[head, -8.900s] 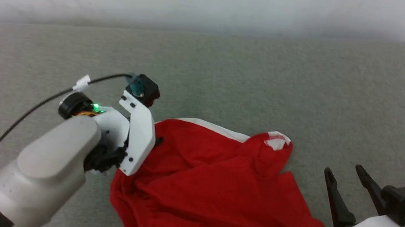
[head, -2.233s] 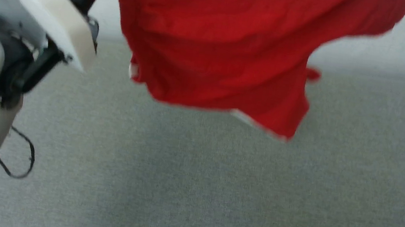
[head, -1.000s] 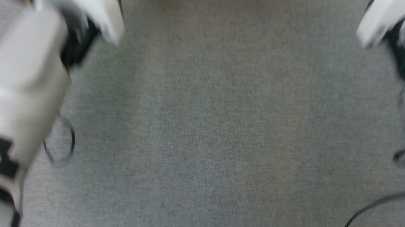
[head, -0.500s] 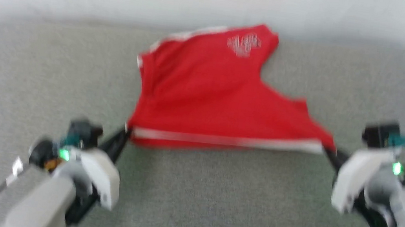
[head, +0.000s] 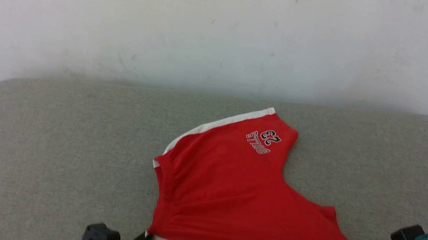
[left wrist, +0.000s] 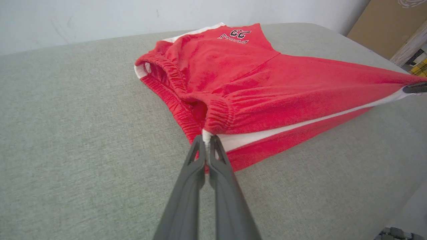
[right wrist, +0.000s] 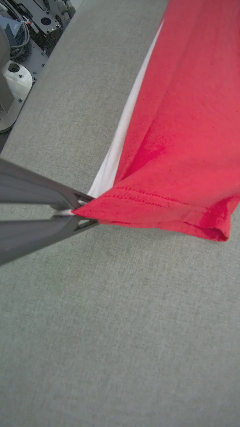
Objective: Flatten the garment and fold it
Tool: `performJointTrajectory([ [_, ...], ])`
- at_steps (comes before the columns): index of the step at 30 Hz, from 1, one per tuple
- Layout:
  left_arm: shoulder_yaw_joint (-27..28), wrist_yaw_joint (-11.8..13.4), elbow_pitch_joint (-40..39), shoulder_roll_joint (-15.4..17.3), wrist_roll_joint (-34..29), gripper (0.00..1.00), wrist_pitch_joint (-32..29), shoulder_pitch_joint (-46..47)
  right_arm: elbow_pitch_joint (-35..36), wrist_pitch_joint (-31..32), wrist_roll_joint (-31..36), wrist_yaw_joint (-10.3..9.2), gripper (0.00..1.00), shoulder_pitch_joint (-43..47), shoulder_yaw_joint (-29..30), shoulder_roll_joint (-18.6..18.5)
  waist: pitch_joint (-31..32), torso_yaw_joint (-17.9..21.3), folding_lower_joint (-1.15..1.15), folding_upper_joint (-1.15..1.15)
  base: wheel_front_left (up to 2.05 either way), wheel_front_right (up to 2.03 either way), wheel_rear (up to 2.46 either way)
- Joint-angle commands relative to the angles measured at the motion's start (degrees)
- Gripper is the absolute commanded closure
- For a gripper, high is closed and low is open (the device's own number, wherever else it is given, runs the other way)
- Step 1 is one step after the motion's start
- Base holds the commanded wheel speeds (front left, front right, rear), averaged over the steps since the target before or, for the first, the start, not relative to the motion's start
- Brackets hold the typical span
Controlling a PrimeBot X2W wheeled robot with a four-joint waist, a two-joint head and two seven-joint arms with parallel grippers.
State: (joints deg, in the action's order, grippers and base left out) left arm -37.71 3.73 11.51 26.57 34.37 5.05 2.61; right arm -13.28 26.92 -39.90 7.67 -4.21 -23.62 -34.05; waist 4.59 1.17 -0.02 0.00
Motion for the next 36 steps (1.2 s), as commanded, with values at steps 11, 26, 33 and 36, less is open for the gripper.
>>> performJointTrajectory([
  [11, -4.86, 0.65, -7.82, 2.26, 0.96, 1.00, -4.35, -8.87, 11.35, 15.45, 2.91, -0.19, 1.00, 16.12, 13.91, -1.60, 0.71, -3.31, 0.02, 0.00, 0.00, 0.00, 0.00],
  [26, -3.05, -0.36, -11.46, -1.30, -1.98, 1.00, -2.19, 3.85, 21.76, 12.12, 5.39, -0.19, 1.00, 4.44, 22.44, 3.39, -8.56, -9.54, 0.02, 0.00, 0.00, 0.00, 0.00],
  [33, -2.26, -1.40, -10.76, -3.85, -2.59, 1.00, -2.84, 11.98, 15.91, 15.19, 6.44, -0.19, 1.00, -9.39, 19.99, 3.94, -14.96, -12.64, 0.02, 0.00, 0.00, 0.00, 0.00],
  [36, -2.22, -2.22, -8.60, -5.40, -2.86, 1.00, -2.68, 15.65, 11.62, 16.19, 7.76, -0.19, 1.00, -16.13, 17.94, 3.78, -18.13, -13.67, 0.02, 0.00, 0.00, 0.00, 0.00],
])
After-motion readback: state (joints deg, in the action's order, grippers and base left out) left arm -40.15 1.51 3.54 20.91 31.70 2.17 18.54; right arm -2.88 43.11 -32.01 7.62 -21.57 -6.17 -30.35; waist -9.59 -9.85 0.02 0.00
